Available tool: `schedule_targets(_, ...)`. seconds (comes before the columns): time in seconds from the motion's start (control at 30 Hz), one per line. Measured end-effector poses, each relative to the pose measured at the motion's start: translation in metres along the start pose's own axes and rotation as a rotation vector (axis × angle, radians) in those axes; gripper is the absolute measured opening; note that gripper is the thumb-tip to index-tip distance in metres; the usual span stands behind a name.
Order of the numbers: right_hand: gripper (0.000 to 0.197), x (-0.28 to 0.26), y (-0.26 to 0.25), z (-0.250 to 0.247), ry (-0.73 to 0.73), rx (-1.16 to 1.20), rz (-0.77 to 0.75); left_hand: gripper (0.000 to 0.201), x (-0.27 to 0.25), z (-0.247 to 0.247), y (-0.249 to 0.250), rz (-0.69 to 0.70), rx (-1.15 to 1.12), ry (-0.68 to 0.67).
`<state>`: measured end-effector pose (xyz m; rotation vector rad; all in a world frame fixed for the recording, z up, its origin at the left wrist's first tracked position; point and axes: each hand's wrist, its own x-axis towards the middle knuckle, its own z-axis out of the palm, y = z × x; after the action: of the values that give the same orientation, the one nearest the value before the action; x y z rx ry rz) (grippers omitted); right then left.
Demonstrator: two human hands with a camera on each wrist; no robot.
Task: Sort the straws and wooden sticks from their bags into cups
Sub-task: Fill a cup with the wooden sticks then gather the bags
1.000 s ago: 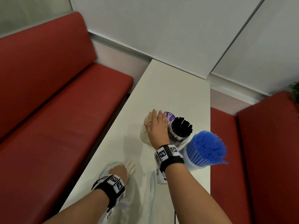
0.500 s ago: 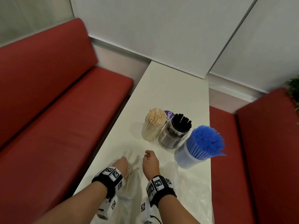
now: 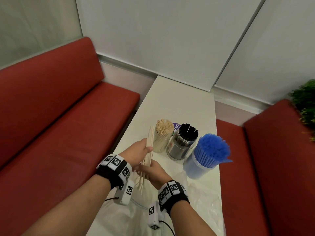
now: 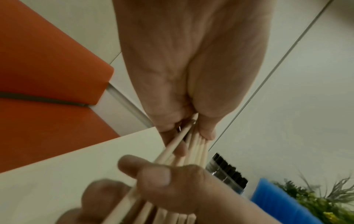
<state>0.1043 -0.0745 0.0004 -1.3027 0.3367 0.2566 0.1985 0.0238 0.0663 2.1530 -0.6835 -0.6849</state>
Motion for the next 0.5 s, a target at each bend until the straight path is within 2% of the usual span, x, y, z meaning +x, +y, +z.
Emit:
schedule_targets(0.17,0.008,-0.007,-0.031,0.008,0.026,0.14,-0.031,0.021,-0.008,-0.017,0.035,0.105,-0.097,0.05)
schedule_targets(0.27,0.021,-0.018,-0.052,0.016,0.018,0.11,-0.076,0.02,-0.014,-0.026,0.051,0.155,-0.195,0.031)
schedule_targets(0.33,0.029,-0.024,-0.063,0.019,0.033,0.034,-0.096,0.019,-0.018,-0.029,0.062,0.227,-0.384,-0.015)
schedule_targets(0.37,0.032,-0.026,-0.069,0.019,0.039,0.004,-0.103,0.023,-0.019,-0.031,0.067,0.246,-0.509,-0.018)
schedule_targets(0.43,0.031,-0.029,-0.081,0.02,0.045,-0.058,-0.119,0.044,-0.021,-0.031,0.077,0.215,-0.75,0.007)
schedule_targets(0.47,0.03,-0.032,-0.087,0.02,0.05,-0.09,-0.13,0.051,-0.02,-0.03,0.08,0.192,-0.789,0.018)
schedule_targets(0.5,0.031,-0.035,-0.092,0.02,0.052,-0.103,-0.136,0.051,-0.019,-0.029,0.084,0.182,-0.729,0.037)
